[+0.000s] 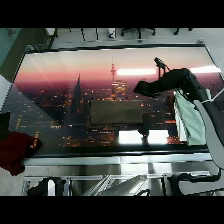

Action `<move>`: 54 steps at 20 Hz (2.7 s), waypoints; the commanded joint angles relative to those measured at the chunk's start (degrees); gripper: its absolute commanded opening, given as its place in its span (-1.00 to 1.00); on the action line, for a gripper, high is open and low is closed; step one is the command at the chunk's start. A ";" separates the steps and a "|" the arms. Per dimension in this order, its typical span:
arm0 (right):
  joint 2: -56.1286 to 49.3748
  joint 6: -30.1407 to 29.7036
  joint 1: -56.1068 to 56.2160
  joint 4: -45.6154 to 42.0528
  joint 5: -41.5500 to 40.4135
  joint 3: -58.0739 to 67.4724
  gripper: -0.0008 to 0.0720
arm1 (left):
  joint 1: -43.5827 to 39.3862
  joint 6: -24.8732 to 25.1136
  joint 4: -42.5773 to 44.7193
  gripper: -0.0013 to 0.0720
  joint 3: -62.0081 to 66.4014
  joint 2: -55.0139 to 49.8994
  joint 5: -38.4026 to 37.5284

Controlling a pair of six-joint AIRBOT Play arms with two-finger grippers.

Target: Fold the shirts.

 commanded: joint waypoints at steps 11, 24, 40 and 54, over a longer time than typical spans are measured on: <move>-16.09 -9.27 -4.39 10.64 -6.29 -6.43 0.73 | 0.28 -0.07 0.04 -0.92 -0.44 0.46 -0.17; -8.15 -6.38 -10.23 13.79 -6.40 14.56 -0.92 | 0.28 -0.07 0.07 -0.92 -0.44 0.46 -0.24; -5.46 6.12 -47.34 12.26 -25.55 34.40 -0.92 | 0.26 -0.09 -0.02 -0.92 -0.44 0.46 0.52; 10.45 17.42 -49.64 -11.32 -41.94 28.20 -0.92 | 0.26 0.07 0.22 -0.92 -0.46 0.46 4.20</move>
